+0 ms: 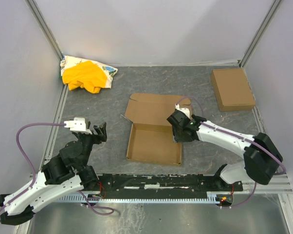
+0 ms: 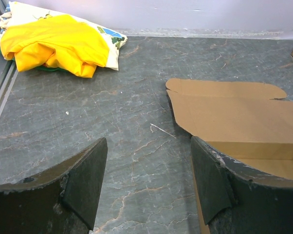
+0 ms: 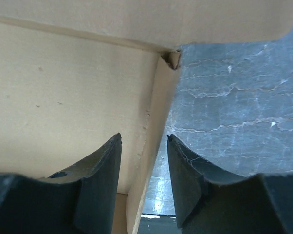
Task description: Fold the paper box
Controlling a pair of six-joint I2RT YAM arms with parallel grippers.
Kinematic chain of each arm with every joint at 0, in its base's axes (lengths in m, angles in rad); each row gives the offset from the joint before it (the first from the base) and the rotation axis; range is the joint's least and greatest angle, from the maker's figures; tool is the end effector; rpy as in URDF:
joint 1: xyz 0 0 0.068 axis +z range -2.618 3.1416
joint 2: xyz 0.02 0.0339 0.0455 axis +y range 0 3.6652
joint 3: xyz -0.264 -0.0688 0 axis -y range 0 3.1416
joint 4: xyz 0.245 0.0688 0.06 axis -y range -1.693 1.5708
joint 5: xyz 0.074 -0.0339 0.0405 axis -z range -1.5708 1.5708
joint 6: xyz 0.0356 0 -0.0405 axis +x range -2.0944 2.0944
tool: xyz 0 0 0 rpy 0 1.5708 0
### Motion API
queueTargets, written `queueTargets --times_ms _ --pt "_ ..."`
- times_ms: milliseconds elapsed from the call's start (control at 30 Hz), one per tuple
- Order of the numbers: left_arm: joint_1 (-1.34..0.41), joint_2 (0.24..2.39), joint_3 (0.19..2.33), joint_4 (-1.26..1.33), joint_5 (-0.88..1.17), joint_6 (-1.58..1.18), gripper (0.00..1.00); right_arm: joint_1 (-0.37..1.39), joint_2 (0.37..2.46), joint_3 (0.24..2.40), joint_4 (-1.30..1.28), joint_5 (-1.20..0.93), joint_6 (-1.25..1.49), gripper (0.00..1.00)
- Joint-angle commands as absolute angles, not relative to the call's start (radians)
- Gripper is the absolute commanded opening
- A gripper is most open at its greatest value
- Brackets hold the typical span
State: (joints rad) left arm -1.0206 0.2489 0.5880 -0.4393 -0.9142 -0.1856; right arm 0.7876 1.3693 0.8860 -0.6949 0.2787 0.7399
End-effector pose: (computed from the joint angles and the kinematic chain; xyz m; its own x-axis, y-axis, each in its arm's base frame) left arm 0.0609 -0.0453 0.3070 -0.0714 -0.0991 -0.9925 0.0968 0.9897 -0.1057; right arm 0.1857 0.1727 0.2114 -0.8907 0.0241 -0.4539 -0.0088 0.9975 0.0702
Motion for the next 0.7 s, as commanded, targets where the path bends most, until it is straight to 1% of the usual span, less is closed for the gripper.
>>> queueTargets --times_ms 0,33,133,200,267,333,400,467,600,633,667 --pt "-1.016 0.267 0.587 -0.396 -0.914 -0.178 0.77 0.814 1.445 0.937 -0.712 0.328 0.773 0.46" --pt "-1.015 0.271 0.586 -0.397 -0.914 -0.178 0.77 0.815 1.463 0.945 -0.722 0.340 0.775 0.41" --pt "-1.015 0.278 0.586 -0.398 -0.914 -0.178 0.78 0.815 1.508 0.971 -0.751 0.385 0.784 0.16" --pt "-1.015 0.281 0.585 -0.398 -0.911 -0.179 0.78 0.815 1.534 0.988 -0.766 0.418 0.789 0.03" --pt "-1.015 0.285 0.581 -0.392 -0.903 -0.185 0.80 0.815 1.547 0.995 -0.754 0.431 0.779 0.01" --pt "-1.014 0.297 0.579 -0.382 -0.858 -0.215 0.87 0.806 1.551 0.996 -0.733 0.427 0.762 0.01" --pt "-1.014 0.331 0.587 -0.366 -0.785 -0.238 0.90 0.780 1.553 1.001 -0.727 0.418 0.750 0.01" --pt "-1.013 0.393 0.609 -0.366 -0.752 -0.263 0.91 0.755 1.548 1.008 -0.724 0.412 0.736 0.01" --pt "-1.013 0.533 0.671 -0.390 -0.792 -0.369 0.90 0.737 1.525 1.039 -0.737 0.410 0.705 0.01" --pt "-1.014 0.557 0.675 -0.372 -0.790 -0.393 0.90 0.736 1.519 1.047 -0.743 0.407 0.698 0.03" --pt "-1.014 0.580 0.682 -0.355 -0.792 -0.416 0.89 0.735 1.511 1.054 -0.750 0.405 0.692 0.09"
